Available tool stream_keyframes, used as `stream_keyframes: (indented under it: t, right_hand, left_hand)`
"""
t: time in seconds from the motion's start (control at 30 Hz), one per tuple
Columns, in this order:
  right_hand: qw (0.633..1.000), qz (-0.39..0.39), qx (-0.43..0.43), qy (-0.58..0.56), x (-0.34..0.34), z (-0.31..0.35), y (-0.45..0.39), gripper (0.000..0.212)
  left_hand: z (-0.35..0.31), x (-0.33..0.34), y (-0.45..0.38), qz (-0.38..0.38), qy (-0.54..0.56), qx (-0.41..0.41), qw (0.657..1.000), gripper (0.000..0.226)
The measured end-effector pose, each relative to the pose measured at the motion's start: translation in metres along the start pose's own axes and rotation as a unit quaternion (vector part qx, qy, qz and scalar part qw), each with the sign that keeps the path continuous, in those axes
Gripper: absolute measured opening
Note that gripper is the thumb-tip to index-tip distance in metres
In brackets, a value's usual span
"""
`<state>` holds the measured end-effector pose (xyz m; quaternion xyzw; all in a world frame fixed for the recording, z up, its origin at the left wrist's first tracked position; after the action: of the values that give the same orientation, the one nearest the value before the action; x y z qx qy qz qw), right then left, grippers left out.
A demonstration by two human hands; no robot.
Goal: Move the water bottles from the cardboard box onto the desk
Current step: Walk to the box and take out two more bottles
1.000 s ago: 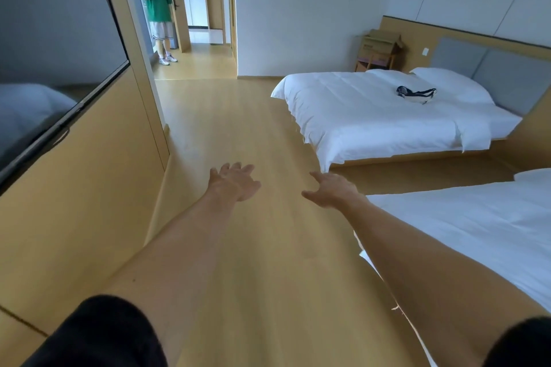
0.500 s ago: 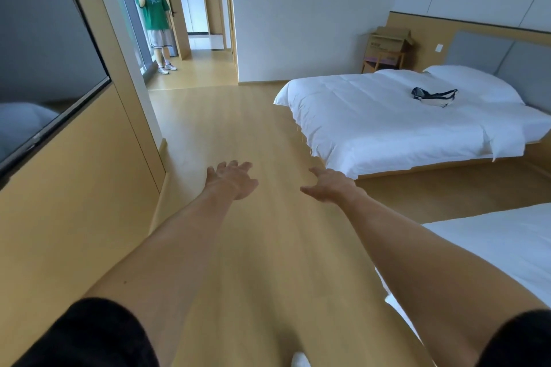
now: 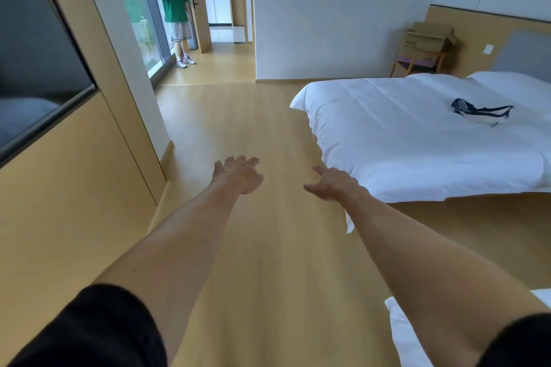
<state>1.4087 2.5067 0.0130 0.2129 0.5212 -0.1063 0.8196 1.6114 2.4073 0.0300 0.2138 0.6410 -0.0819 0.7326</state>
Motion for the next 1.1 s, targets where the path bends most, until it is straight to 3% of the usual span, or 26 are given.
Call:
stream_keyframes:
  t: [0.3, 0.73, 1.1]
  right_hand:
    - [1.0, 0.005, 0.008, 0.011, -0.018, 0.016, -0.136, 0.069]
    - [0.999, 0.012, 0.024, 0.032, -0.055, 0.114, -0.392, 0.07]
    - [0.999, 0.018, 0.033, 0.038, -0.087, 0.138, -0.571, 0.071]
  left_hand:
    - [-0.001, -0.015, -0.148, -0.001, 0.009, 0.017, 1.0, 0.058]
    - [0.073, -0.068, -0.412, 0.002, 0.021, 0.042, 0.999, 0.058]
    - [0.094, -0.102, -0.588, -0.002, 0.021, 0.042, 0.999, 0.058]
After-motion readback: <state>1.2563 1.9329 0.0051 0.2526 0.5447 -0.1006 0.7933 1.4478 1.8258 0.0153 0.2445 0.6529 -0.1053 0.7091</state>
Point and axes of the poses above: each hand's wrist, its own y-axis away from the middle knuckle, its own x-axis out of the palm, z = x × y, the point moved 9 cm from there along -y, towards the middle knuckle, and after that the axes turned 8 degrees about -y, right-handed, at the moved point
